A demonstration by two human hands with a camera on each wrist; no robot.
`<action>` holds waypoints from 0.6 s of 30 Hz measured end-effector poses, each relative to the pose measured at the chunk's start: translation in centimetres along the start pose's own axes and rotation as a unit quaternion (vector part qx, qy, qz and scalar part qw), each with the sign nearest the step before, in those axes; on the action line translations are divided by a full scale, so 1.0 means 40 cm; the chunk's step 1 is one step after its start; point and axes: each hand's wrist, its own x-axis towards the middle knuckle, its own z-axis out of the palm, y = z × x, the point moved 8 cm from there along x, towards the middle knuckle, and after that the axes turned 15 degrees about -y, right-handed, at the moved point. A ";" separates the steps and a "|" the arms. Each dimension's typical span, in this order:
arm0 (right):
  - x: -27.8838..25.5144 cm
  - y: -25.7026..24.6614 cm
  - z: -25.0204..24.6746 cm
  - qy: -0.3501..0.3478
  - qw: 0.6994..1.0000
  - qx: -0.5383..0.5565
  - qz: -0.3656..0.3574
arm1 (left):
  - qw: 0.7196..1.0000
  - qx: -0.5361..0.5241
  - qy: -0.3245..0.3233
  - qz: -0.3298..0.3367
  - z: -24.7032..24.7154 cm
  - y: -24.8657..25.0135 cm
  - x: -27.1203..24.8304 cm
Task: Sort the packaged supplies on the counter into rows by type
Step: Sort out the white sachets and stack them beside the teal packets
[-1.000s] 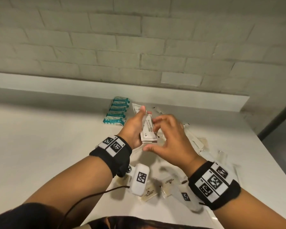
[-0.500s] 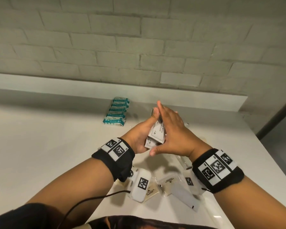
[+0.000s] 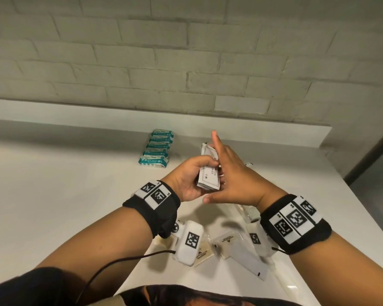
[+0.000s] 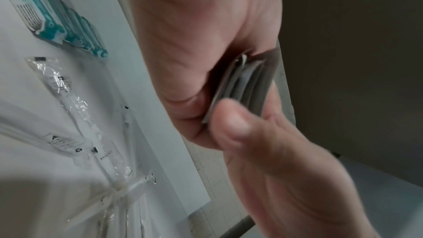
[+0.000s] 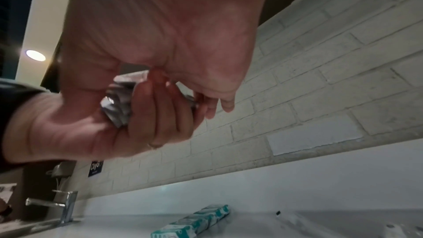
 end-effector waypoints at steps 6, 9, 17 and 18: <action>-0.006 0.002 -0.028 0.047 0.998 -0.037 0.006 | 0.997 0.067 -0.013 -0.018 0.010 0.000 0.014; -0.008 0.002 -0.025 0.031 0.997 -0.062 0.013 | 0.996 0.085 -0.003 0.005 0.017 0.008 0.018; -0.007 -0.001 -0.029 0.054 0.992 -0.114 0.004 | 0.995 0.100 0.009 -0.009 0.021 -0.006 0.030; -0.007 -0.002 -0.029 0.055 0.992 -0.117 0.004 | 0.994 0.104 0.009 -0.012 0.023 -0.006 0.030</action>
